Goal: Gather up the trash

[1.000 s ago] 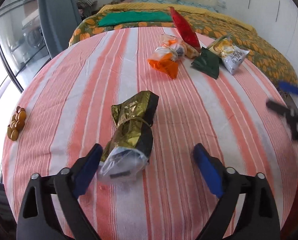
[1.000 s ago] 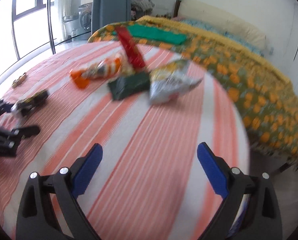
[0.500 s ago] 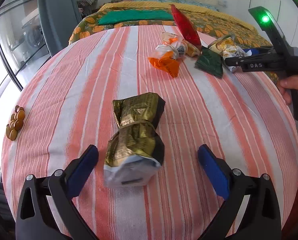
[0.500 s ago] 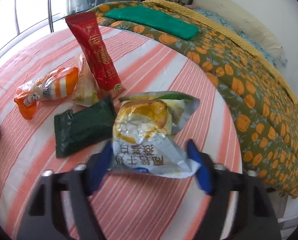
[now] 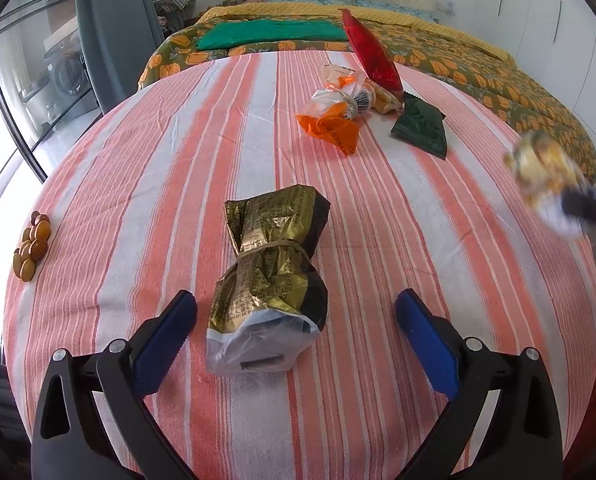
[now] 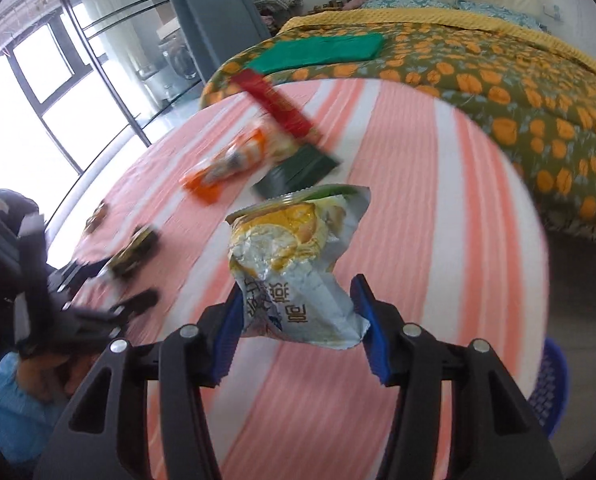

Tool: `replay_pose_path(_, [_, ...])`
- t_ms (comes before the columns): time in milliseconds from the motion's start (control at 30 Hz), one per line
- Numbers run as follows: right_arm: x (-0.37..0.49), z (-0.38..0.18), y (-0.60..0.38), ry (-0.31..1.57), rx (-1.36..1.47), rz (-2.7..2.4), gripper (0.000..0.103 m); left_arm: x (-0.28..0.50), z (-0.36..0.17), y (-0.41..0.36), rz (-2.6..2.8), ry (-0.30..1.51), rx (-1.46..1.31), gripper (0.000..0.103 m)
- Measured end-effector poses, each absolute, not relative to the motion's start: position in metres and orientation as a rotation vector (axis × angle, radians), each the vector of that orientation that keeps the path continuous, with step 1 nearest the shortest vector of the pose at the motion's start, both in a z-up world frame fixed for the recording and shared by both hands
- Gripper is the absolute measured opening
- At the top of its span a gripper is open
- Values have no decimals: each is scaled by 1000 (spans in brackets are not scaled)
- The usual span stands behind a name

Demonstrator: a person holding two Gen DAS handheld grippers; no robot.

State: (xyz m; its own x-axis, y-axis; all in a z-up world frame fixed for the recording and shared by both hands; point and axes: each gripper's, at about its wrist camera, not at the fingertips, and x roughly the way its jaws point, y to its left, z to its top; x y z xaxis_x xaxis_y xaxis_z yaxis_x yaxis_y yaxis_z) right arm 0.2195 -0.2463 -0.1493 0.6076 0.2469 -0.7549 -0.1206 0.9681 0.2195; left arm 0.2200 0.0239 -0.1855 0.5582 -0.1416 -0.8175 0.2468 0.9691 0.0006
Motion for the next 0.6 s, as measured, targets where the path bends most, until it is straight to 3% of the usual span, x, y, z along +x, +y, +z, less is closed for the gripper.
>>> replay_pose_path(100, [197,-170,-216,929,83,196,54,220,-185,25,-238,953,115,98])
replay_pose_path(333, [172,-185,-218,906,82,158,85,183,-182,46,-329,947,122,98])
replay_pose_path(600, [160,-163,-217,806,-2,92,90,178,-162,51,-318,895,75,98])
